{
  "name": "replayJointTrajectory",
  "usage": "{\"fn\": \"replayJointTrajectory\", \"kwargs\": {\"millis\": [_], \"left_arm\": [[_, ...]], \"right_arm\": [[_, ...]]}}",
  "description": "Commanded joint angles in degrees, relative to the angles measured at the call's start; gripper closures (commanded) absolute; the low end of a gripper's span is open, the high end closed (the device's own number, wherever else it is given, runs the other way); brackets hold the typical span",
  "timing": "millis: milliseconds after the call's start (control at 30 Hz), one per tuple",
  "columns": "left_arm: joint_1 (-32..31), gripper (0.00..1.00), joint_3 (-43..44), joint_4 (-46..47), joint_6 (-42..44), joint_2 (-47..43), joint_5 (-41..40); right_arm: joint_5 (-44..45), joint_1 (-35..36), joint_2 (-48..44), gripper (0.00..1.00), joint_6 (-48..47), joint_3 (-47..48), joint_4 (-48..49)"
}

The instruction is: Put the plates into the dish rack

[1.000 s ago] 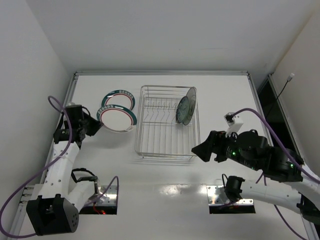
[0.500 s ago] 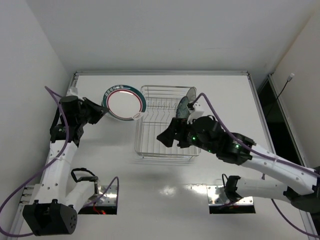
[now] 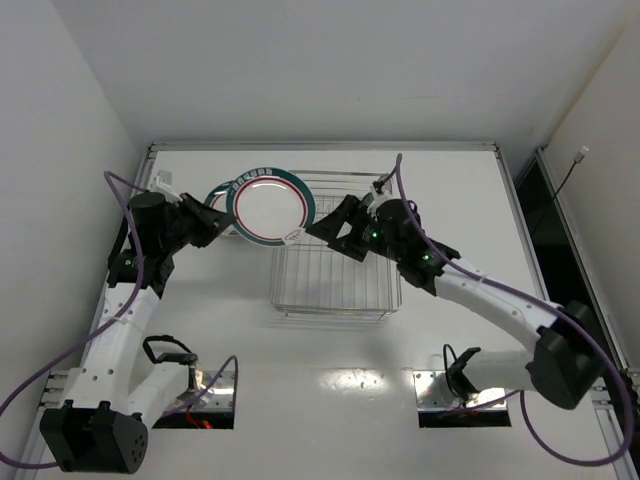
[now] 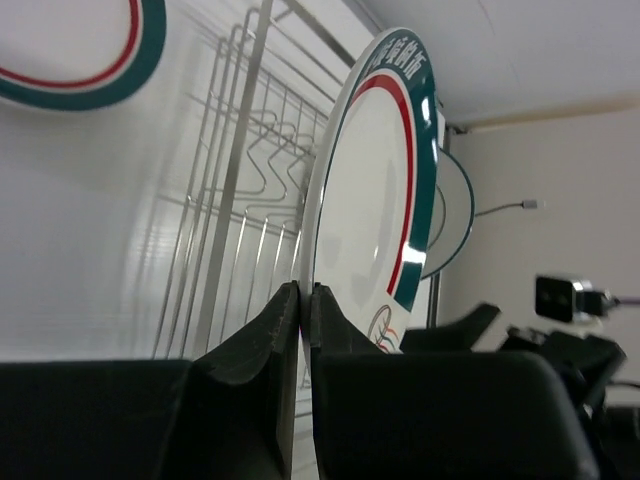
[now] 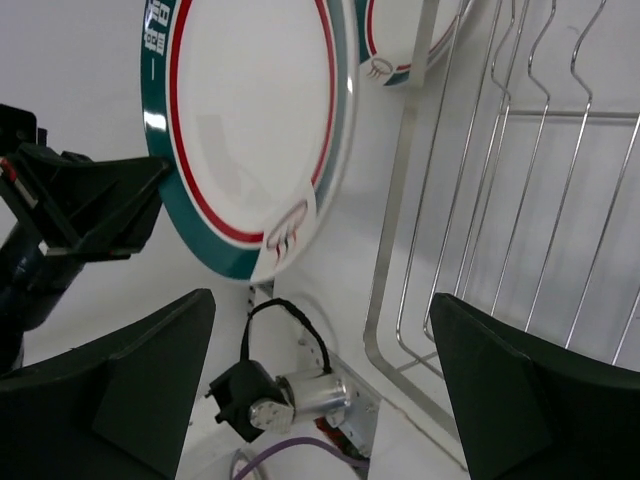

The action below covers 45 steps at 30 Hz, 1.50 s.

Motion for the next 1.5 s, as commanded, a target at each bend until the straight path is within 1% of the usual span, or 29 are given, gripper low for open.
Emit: {"fn": "replayJointTrajectory", "kwargs": {"millis": [0, 133, 267, 300, 400, 433, 467, 533, 567, 600, 633, 667, 700, 733, 767, 800, 833, 867, 900, 933, 967, 1000, 1100, 1167, 1200, 1333, 1467], "left_arm": [[-0.9, 1.00, -1.4, 9.0, -3.8, -1.1, 6.5], [-2.8, 1.00, -2.5, 11.4, -4.9, 0.0, 8.4], [-4.1, 1.00, -3.9, 14.5, -6.9, 0.6, 10.1], [-4.1, 1.00, -4.7, 15.2, -7.8, 0.6, 10.6], [-4.7, 1.00, -6.6, 17.4, -9.2, 0.6, 12.2], [-4.7, 1.00, -6.6, 17.4, -9.2, 0.6, 12.2], [-4.7, 1.00, -7.1, 17.4, -9.2, 0.6, 12.2], [-4.7, 1.00, -7.1, 16.7, -7.5, 0.6, 12.2], [-4.7, 0.97, -6.5, 15.8, -6.8, 1.2, 12.2], [-4.7, 0.83, -5.8, 14.6, -4.0, 1.9, 12.2], [-4.7, 0.49, -2.9, 10.4, -1.5, 3.9, 10.4], [-4.7, 0.34, -2.9, 6.6, 1.4, 3.9, 8.7], [-4.7, 0.20, 1.5, 2.3, 4.3, 6.5, 6.4], [-4.7, 0.04, 3.7, -5.5, 9.9, 7.8, 3.7], [-4.7, 0.02, 5.9, -8.8, 12.0, 8.9, -1.9], [-4.7, 0.02, 8.8, -10.9, 13.7, 9.6, -4.2], [-4.7, 0.01, 9.7, -12.4, 15.6, 9.6, -6.3], [-4.7, 0.01, 10.3, -14.0, 16.1, 9.6, -9.6], [-4.7, 0.01, 10.3, -14.0, 16.2, 8.7, -10.8], [-4.7, 0.01, 10.3, -14.0, 16.2, 8.0, -11.7], [-4.7, 0.01, 10.3, -14.0, 16.2, 7.0, -12.9], [-4.7, 0.01, 10.3, -14.0, 16.2, 7.0, -13.7], [-4.7, 0.01, 10.3, -15.2, 16.2, 6.5, -16.9], [-4.7, 0.01, 10.3, -15.8, 17.3, 6.5, -18.4], [-4.7, 0.01, 10.3, -16.6, 17.3, 7.0, -20.0], [-4.7, 0.01, 10.4, -19.0, 18.8, 7.6, -25.5], [-4.7, 0.01, 8.6, -19.0, 19.3, 7.6, -26.9]], "right_arm": [[-9.4, -1.6, 3.7, 0.13, 3.8, 2.4, 13.1], [-11.9, -2.3, 8.9, 0.12, 3.3, 4.6, 16.7], [-12.9, -3.3, 12.7, 0.12, 2.8, 8.2, 15.9], [-13.6, -3.3, 13.5, 0.14, 2.8, 8.2, 16.7], [-14.3, -3.3, 14.7, 0.38, 2.8, 7.5, 20.0], [-14.3, -3.3, 14.8, 0.49, 3.3, 6.9, 20.7], [-14.3, -3.3, 14.2, 0.71, 3.3, 6.9, 20.7], [-13.0, -3.3, 12.4, 0.85, 1.4, 8.2, 17.3], [-12.2, -3.8, 11.5, 1.00, -1.3, 9.3, 11.9], [-9.5, -3.8, 10.5, 1.00, -3.0, 10.4, 8.2], [-5.0, -3.8, 8.1, 1.00, -6.7, 13.2, 0.6], [-2.2, -3.8, 6.8, 1.00, -6.7, 14.9, -3.5], [1.1, -3.8, 5.6, 1.00, -9.9, 16.8, -8.3], [4.8, -3.8, 4.7, 1.00, -11.2, 21.5, -13.5], [8.6, -3.8, 4.0, 1.00, -12.5, 24.0, -18.3], [16.8, -3.1, 3.4, 1.00, -14.3, 26.6, -27.7], [21.1, -3.1, 3.4, 1.00, -14.3, 32.8, -33.1], [24.8, -2.5, 4.7, 1.00, -14.3, 35.9, -38.0], [32.3, -2.0, 5.8, 1.00, -14.9, 38.6, -46.6], [35.9, -1.3, 8.7, 1.00, -14.9, 43.6, -50.6], [40.8, -1.3, 10.3, 1.00, -14.9, 45.9, -54.2], [42.9, -0.7, 12.2, 1.00, -14.4, 49.8, -60.3], [49.1, -0.2, 19.6, 1.00, -13.1, 55.0, -69.0], [53.3, 1.1, 22.9, 1.00, -10.6, 56.7, -72.7], [53.3, 1.1, 25.8, 1.00, -10.6, 57.3, -73.7], [55.3, 2.3, 31.0, 1.00, -10.6, 57.3, -73.2], [58.1, 2.8, 36.8, 1.00, -10.0, 61.4, -77.1]]}}
